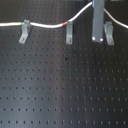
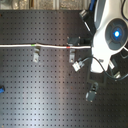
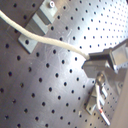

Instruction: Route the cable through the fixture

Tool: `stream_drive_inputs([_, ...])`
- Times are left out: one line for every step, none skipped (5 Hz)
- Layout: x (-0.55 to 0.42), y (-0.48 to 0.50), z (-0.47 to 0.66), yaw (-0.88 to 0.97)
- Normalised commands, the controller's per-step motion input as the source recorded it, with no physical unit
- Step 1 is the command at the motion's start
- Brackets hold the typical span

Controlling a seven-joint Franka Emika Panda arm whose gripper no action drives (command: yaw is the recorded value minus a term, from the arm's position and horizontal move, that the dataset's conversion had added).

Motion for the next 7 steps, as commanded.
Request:
stream_drive_inputs([0.002, 0.008, 0.14, 0.89])
stream_drive_inputs([0.000, -0.001, 0.08, 0.99])
stream_drive_inputs([0.000, 0.000, 0.03, 1.00])
stream_drive_inputs([0.106, 0.059, -0.42, 0.72])
stream_drive_inputs([0.295, 0.095, -0.43, 0.24])
stream_drive_inputs([0.397, 0.086, -0.19, 0.33])
stream_drive_inputs([0.390, 0.074, -0.05, 0.29])
